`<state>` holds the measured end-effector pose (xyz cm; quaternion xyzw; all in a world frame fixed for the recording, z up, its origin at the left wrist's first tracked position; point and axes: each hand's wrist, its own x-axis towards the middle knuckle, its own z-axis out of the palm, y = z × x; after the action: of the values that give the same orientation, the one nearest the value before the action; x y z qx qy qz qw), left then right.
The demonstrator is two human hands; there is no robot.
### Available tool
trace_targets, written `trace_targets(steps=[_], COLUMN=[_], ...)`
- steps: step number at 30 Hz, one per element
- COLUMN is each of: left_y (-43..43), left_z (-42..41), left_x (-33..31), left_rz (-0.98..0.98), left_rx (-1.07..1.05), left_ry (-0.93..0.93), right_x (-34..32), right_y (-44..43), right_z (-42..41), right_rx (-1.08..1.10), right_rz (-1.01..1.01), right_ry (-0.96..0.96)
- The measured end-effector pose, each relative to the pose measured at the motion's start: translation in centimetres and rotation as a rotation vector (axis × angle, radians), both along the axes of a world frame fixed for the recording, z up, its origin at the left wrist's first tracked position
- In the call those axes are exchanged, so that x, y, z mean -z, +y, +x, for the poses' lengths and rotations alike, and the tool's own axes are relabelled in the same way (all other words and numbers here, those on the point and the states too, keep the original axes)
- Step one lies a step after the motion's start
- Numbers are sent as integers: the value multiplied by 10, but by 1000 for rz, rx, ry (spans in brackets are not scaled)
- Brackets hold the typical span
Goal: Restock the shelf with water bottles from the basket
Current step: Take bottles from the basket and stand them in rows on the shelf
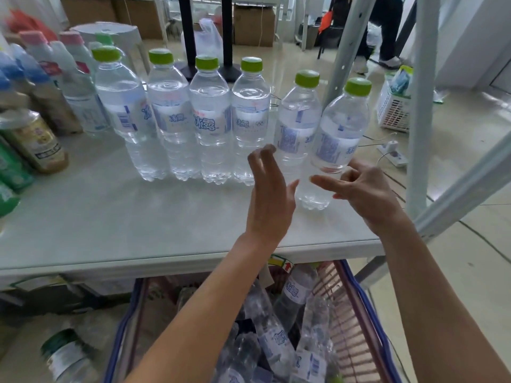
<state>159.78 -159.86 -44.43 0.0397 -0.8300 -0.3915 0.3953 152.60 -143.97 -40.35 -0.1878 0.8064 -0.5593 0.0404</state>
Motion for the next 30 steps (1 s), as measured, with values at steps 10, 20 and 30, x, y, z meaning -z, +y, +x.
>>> trace_targets(steps=[10,20,30], left_y=[-8,-11,-12], left_z=[6,6,4], left_x=[18,18,17], left_rz=[-194,-206,-203], left_rx=[34,-39,7], left_ry=[-151,-190,-329], right_x=[29,49,59], right_y=[-14,-25,-32], right_z=[-9,-17,-23], right_rx=[106,174,228], right_rz=[61,99,191], right_ry=[89,123,150])
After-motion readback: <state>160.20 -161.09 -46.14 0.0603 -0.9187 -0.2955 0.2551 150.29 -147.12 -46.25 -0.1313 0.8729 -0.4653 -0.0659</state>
